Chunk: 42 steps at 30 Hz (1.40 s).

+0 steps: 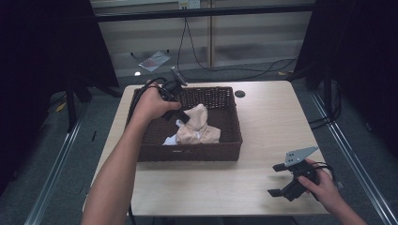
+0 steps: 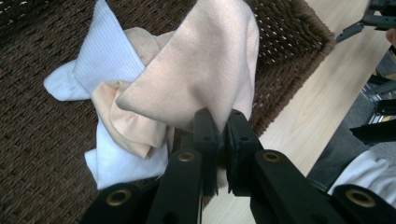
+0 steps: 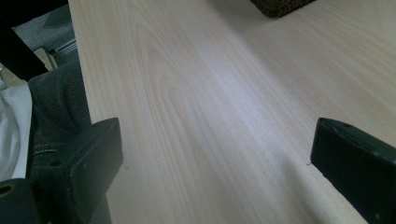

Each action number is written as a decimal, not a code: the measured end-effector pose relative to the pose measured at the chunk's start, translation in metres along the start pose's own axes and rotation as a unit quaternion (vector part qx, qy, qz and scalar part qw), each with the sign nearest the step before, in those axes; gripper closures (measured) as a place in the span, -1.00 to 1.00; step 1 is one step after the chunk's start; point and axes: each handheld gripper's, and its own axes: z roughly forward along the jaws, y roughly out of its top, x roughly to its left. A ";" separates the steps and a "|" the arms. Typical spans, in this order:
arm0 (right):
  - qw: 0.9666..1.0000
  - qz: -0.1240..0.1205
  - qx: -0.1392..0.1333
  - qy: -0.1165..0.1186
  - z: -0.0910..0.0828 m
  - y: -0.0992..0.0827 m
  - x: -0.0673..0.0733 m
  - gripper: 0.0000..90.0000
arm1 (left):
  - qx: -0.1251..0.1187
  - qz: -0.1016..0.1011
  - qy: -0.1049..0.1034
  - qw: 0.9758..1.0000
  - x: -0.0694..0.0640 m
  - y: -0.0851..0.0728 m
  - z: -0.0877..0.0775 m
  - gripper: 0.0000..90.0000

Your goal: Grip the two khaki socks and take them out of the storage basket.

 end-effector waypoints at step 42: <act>1.000 0.000 0.002 0.001 0.000 0.000 0.000 -0.95 | 0.022 0.082 -0.044 0.995 -0.050 -0.025 -0.006 0.88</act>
